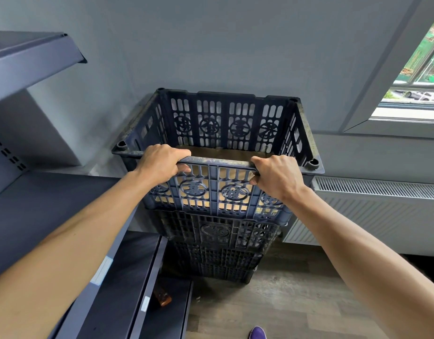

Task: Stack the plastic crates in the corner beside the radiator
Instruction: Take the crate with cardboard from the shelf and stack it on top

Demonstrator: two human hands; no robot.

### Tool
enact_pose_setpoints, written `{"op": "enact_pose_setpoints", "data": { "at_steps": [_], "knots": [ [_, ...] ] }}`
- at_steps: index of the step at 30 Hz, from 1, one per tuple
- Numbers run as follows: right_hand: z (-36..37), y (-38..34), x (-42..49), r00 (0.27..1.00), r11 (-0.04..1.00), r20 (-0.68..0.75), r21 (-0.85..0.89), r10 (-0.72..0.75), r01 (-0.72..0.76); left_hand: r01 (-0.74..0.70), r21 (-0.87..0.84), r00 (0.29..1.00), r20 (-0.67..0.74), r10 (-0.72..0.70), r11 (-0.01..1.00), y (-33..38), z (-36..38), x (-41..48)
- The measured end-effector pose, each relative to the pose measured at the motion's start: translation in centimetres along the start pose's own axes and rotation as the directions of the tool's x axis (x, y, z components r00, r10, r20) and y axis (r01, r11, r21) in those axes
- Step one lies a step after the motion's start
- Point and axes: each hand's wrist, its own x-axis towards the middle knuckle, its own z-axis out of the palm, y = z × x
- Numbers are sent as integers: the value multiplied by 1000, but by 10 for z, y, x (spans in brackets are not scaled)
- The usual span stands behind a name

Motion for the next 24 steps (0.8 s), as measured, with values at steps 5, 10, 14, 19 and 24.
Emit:
{"op": "enact_pose_setpoints", "data": {
  "at_steps": [5, 10, 14, 19, 24],
  "knots": [
    [1, 3, 4, 1000, 1000, 16, 16, -22, 22, -6, -16, 999, -34, 6, 1000, -2, 3, 1],
    [1, 3, 7, 1000, 999, 10, 29, -24, 24, -1, -20, 998, -66, -1, 1000, -3, 6, 1],
    [7, 3, 2, 1000, 1000, -3, -2, -24, 24, -4, 2, 995, -97, 4, 1000, -3, 15, -2],
    [4, -3, 7, 999, 1000, 16, -2, 29, -29, 7, -21, 993, -115, -9, 1000, -1, 18, -3],
    [-1, -5, 3, 998, 999, 31, 10, 52, -53, 11, -79, 1000, 19, -9, 997, 11, 9, 0]
  ]
}}
